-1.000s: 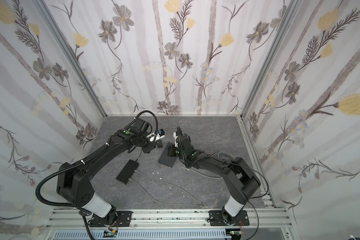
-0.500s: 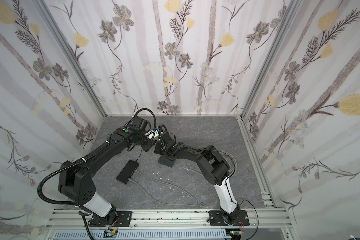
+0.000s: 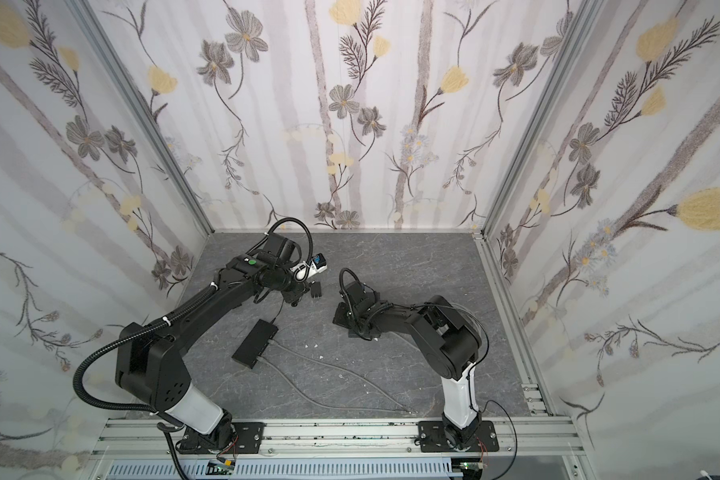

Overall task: Insert the plug into the switch port
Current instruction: 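Carry the barrel plug to the flat switch with the left while the right holds it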

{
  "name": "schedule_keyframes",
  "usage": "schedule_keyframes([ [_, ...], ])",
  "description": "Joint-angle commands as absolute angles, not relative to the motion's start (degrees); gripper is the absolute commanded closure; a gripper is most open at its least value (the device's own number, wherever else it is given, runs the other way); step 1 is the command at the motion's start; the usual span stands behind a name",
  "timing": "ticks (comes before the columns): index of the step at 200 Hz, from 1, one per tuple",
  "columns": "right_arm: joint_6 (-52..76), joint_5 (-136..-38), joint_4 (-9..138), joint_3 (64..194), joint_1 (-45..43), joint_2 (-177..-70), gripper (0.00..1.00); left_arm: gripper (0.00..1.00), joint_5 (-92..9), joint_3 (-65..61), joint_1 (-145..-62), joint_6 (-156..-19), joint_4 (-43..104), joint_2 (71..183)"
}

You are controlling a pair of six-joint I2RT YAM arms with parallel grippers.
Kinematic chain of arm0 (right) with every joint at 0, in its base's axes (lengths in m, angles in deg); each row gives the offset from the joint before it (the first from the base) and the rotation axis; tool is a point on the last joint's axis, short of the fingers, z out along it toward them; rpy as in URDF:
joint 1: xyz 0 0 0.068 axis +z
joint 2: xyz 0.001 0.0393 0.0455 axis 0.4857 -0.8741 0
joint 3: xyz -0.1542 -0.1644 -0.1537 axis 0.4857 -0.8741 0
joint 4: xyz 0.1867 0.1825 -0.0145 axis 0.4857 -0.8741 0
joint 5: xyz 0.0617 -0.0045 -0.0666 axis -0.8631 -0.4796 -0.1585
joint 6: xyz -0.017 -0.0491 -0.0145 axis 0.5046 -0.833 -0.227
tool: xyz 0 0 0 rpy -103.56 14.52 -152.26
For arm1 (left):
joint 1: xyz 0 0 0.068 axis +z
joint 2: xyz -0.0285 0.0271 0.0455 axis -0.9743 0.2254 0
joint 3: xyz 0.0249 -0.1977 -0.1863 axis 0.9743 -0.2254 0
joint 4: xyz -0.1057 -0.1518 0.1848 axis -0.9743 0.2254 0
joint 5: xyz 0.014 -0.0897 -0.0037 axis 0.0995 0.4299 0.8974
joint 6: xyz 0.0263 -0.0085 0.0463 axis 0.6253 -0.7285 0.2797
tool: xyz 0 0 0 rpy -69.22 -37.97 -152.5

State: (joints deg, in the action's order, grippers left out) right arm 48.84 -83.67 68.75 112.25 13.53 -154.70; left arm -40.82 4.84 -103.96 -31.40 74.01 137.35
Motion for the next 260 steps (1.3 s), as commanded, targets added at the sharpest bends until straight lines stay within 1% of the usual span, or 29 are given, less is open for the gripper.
schedule_keyframes([
  [1, 48.8, -84.7, 71.0, 110.5, 13.5, -152.4, 1.0, 1.0, -39.8, 5.2, -104.0, -30.5, 74.1, 137.9],
  [42, 41.7, -87.7, 71.6, 109.4, 12.6, -145.9, 1.0, 1.0, -39.1, 4.9, -106.7, -28.1, 75.1, 139.1],
  [68, 36.9, -86.5, 71.4, 105.2, 10.6, -138.0, 1.0, 1.0, -41.6, 4.9, -110.0, -27.5, 75.0, 140.9],
  [98, 34.1, -79.5, 72.1, 96.2, 7.8, -125.3, 1.0, 1.0, -40.9, 4.7, -112.5, -27.8, 74.5, 144.0],
  [104, 34.2, -79.0, 73.1, 92.7, 7.1, -122.9, 1.0, 1.0, -41.0, 5.4, -113.0, -27.9, 75.3, 145.1],
  [120, 35.2, -79.8, 77.2, 86.2, 4.8, -117.3, 1.0, 1.0, -41.4, 6.8, -114.4, -27.8, 76.8, 147.7],
  [144, 36.8, -83.7, 87.7, 75.2, 0.8, -109.2, 1.0, 1.0, -43.0, 8.3, -116.1, -29.7, 77.3, 150.9],
  [153, 36.5, -84.9, 90.7, 72.8, -0.6, -107.1, 1.0, 1.0, -43.1, 8.6, -116.4, -30.5, 78.5, 152.2],
  [155, 36.1, -85.1, 90.6, 72.7, -0.9, -106.7, 1.0, 1.0, -43.0, 10.3, -116.5, -30.5, 78.9, 152.5],
  [181, 30.8, -84.6, 81.8, 76.1, -2.5, -105.9, 1.0, 1.0, -43.2, 11.1, -117.6, -30.4, 80.7, 154.9],
  [210, 33.3, -86.9, 87.6, 72.3, -4.3, -107.6, 1.0, 1.0, -47.2, 9.4, -119.3, -27.9, 80.4, 155.9],
  [230, 34.5, -88.8, 89.8, 72.4, -4.9, -112.5, 0.93, 1.0, -47.6, 9.4, -120.0, -27.7, 80.9, 157.3],
  [247, 33.8, -91.7, 89.0, 74.7, -5.8, -117.0, 0.9, 1.0, -48.8, 9.4, -121.0, -27.3, 82.1, 159.4],
  [260, 33.7, -93.8, 90.2, 75.0, -6.8, -118.3, 0.87, 1.0, -49.1, 9.5, -121.2, -27.1, 82.9, 161.1],
])
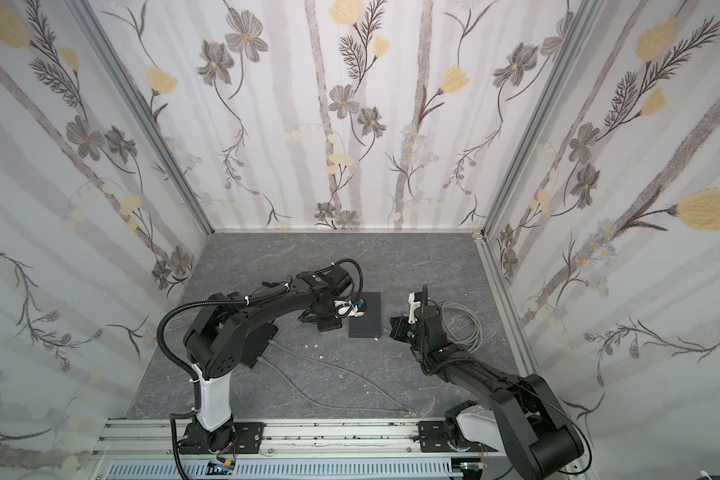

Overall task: Insert the plug into the switch port
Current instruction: 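Carry the barrel plug to the flat switch with the left while the right holds it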

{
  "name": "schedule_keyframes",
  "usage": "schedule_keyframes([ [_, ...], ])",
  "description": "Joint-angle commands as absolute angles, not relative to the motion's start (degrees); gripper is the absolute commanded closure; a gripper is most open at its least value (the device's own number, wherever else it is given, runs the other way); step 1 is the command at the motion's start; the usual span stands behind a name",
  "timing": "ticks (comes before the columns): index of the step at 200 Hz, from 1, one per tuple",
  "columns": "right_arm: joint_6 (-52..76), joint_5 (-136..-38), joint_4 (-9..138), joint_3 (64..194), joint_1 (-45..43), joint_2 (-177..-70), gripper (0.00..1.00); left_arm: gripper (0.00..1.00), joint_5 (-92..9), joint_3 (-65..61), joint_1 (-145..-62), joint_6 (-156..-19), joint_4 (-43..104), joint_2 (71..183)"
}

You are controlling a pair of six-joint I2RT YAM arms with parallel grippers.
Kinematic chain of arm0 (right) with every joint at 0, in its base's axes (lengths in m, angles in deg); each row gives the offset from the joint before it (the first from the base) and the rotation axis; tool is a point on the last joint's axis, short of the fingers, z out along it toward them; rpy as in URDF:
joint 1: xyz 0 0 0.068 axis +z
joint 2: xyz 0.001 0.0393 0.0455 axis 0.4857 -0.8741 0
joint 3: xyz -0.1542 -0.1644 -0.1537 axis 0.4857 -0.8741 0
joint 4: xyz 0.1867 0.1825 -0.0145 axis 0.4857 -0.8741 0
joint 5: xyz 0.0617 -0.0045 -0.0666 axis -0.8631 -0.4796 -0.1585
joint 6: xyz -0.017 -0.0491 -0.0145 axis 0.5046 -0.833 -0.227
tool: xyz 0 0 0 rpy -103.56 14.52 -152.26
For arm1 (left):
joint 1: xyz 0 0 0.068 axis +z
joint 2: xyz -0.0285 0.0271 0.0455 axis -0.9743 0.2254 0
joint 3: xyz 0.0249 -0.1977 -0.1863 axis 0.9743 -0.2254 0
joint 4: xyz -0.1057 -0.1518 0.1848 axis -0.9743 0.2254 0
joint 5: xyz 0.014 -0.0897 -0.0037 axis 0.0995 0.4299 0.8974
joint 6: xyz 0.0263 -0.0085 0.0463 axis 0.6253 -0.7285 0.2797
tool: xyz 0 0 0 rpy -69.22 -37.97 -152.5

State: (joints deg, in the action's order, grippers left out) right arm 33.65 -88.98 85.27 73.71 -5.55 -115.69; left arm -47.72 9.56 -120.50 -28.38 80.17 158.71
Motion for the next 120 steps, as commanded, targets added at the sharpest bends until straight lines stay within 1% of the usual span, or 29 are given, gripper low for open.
schedule_keyframes([
  [1, 33.7, -93.8, 90.3, 74.9, -6.9, -118.3, 0.87, 1.0, -49.1, 9.5, -121.2, -27.1, 82.9, 161.2],
  [6, 33.9, -94.4, 91.0, 74.5, -7.3, -118.2, 0.83, 1.0, -49.1, 9.7, -121.3, -27.3, 83.0, 161.8],
  [13, 34.0, -95.2, 92.2, 73.7, -7.8, -117.8, 0.76, 1.0, -49.0, 10.1, -121.3, -27.4, 83.4, 162.5],
  [21, 34.1, -96.0, 93.1, 72.9, -8.3, -117.5, 0.62, 1.0, -49.1, 10.6, -121.3, -27.8, 83.6, 163.3],
  [31, 34.2, -96.9, 93.9, 72.3, -8.7, -117.3, 0.49, 1.0, -49.5, 11.4, -121.5, -28.5, 83.9, 164.0],
  [35, 34.2, -97.1, 94.0, 72.2, -8.8, -117.3, 0.47, 1.0, -49.4, 11.6, -121.4, -29.0, 84.0, 164.3],
  [52, 33.8, -98.2, 94.2, 72.6, -8.9, -118.1, 0.47, 1.0, -49.2, 13.0, -121.4, -30.1, 84.6, 164.9],
  [67, 33.5, -98.9, 93.6, 73.5, -9.1, -119.2, 0.48, 1.0, -49.5, 13.9, -121.4, -30.8, 84.9, 165.1],
  [88, 33.4, -99.8, 93.3, 74.5, -9.0, -120.9, 0.51, 1.0, -47.4, 14.7, -121.7, -31.2, 85.3, 165.0],
  [120, 33.6, -99.7, 93.0, 75.1, -9.1, -121.6, 0.51, 1.0, -46.0, 16.5, -123.2, -32.7, 85.6, 165.8],
])
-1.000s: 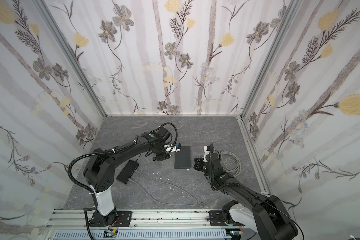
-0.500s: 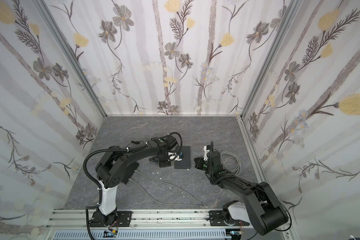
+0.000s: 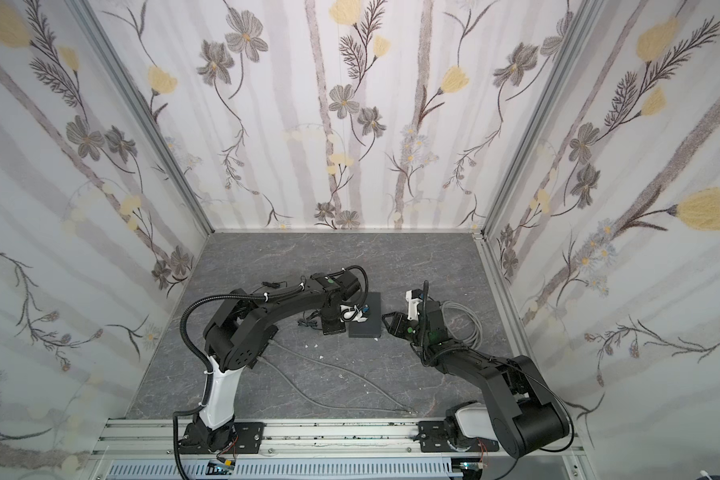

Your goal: Insert the plug into the switch port

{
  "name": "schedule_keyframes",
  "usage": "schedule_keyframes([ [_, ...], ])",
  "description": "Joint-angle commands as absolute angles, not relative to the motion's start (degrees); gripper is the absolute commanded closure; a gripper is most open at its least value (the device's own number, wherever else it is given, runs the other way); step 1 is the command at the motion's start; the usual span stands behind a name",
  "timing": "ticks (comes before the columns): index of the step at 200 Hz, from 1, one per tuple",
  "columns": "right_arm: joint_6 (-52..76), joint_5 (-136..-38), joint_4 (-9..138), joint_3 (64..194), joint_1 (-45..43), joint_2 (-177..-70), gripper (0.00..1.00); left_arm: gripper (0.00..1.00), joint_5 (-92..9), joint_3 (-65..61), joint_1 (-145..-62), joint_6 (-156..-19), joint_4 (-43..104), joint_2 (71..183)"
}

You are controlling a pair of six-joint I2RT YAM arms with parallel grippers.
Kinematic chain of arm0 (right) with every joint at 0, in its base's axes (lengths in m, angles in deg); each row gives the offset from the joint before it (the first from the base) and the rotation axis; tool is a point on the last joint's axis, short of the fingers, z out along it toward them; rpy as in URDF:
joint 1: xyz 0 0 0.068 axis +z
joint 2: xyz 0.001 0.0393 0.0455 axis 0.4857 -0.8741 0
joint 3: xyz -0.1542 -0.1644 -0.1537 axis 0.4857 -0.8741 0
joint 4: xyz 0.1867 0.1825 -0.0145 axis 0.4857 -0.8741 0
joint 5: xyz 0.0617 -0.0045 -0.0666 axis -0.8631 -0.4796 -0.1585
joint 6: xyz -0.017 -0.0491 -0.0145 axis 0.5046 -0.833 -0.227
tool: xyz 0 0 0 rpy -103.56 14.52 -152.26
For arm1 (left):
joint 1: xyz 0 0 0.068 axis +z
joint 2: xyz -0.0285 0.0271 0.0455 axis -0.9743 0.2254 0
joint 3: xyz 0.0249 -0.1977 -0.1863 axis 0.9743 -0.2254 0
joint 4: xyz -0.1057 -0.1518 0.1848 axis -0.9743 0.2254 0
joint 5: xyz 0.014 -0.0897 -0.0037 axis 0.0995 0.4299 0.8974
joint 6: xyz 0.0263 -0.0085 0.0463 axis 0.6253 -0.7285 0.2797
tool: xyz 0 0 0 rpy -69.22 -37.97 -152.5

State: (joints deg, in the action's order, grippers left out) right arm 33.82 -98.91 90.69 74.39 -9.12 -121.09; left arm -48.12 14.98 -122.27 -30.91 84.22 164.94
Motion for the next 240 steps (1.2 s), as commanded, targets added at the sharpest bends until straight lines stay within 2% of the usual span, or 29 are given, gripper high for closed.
schedule_keyframes([
  [1, 33.6, -99.7, 93.0, 75.1, -9.1, -121.7, 0.51, 1.0, -45.9, 16.6, -123.2, -32.7, 85.6, 165.9],
  [29, 33.7, -99.7, 92.5, 76.0, -9.1, -122.7, 0.51, 1.0, -44.3, 18.1, -123.9, -33.6, 86.7, 166.5],
  [87, 33.3, -100.2, 91.2, 77.6, -9.1, -124.6, 0.51, 1.0, -49.9, 17.8, -123.9, -34.0, 87.0, 165.2],
  [240, 33.4, -100.1, 91.2, 77.4, -9.0, -124.5, 0.51, 1.0, -46.0, 21.6, -124.1, -37.4, 88.1, 168.6],
])
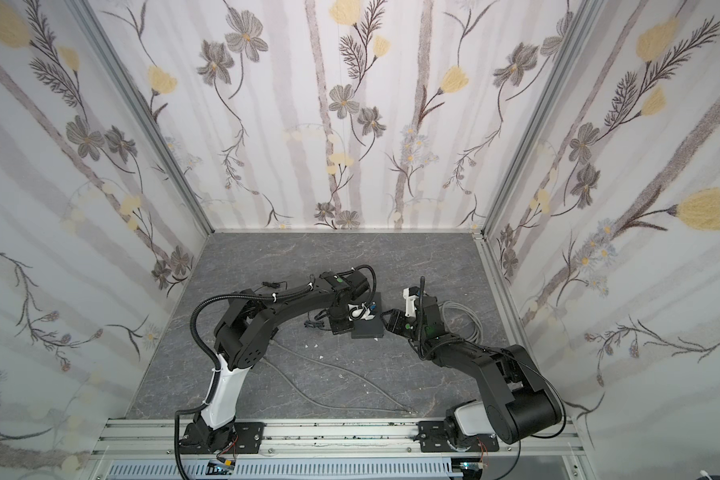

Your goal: Insert the plug into the switch port

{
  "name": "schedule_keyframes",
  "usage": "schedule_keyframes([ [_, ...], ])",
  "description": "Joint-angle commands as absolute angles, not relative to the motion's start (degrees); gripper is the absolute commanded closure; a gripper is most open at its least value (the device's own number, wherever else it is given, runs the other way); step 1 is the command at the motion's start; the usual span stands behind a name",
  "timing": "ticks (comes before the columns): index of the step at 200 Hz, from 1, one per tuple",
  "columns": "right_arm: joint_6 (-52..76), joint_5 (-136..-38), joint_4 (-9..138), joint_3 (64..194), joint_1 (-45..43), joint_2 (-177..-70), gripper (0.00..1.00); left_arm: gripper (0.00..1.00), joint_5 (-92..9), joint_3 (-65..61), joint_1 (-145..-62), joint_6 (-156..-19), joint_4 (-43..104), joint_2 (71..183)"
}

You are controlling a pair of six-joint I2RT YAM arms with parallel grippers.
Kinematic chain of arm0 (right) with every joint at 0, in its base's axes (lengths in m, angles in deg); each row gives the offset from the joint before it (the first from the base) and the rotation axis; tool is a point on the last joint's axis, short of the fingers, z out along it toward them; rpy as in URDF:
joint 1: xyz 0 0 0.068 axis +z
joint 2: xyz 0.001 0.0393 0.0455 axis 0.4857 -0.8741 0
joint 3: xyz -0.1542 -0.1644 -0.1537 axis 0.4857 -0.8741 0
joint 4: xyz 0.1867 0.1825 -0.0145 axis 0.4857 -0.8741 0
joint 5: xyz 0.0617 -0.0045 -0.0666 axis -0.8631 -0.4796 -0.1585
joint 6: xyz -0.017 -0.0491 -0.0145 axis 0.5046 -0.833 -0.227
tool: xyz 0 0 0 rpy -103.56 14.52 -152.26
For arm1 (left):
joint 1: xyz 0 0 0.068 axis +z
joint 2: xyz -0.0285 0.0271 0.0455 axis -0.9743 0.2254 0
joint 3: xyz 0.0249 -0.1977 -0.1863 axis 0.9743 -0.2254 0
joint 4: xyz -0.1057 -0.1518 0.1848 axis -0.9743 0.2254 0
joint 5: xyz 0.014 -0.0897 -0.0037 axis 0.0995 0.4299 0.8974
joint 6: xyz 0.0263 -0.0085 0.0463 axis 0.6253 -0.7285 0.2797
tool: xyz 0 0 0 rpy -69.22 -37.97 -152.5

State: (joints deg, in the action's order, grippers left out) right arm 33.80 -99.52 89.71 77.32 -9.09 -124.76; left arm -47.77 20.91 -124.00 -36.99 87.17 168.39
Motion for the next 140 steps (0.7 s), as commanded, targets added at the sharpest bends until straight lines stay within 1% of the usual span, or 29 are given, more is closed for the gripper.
schedule_keyframes([
  [1, 33.4, -100.1, 91.2, 77.4, -9.0, -124.5, 0.51, 1.0, -46.0, 21.6, -124.1, -37.4, 88.1, 168.6],
  [13, 33.4, -100.1, 91.2, 77.5, -9.0, -124.6, 0.52, 1.0, -45.9, 21.6, -124.2, -37.4, 88.2, 168.5],
  [59, 33.1, -100.1, 89.7, 79.0, -8.9, -126.0, 0.61, 1.0, -45.8, 21.5, -124.7, -36.9, 88.7, 168.4],
  [83, 32.4, -100.0, 87.9, 80.6, -8.6, -126.7, 0.61, 1.0, -46.0, 21.3, -125.0, -36.7, 88.7, 168.0],
  [103, 31.7, -99.4, 85.9, 82.5, -8.1, -129.1, 0.58, 1.0, -46.1, 21.3, -125.0, -36.8, 88.8, 168.0],
  [140, 30.7, -97.7, 83.3, 84.7, -6.7, -130.8, 0.56, 1.0, -46.7, 21.4, -125.0, -37.4, 88.2, 168.3],
])
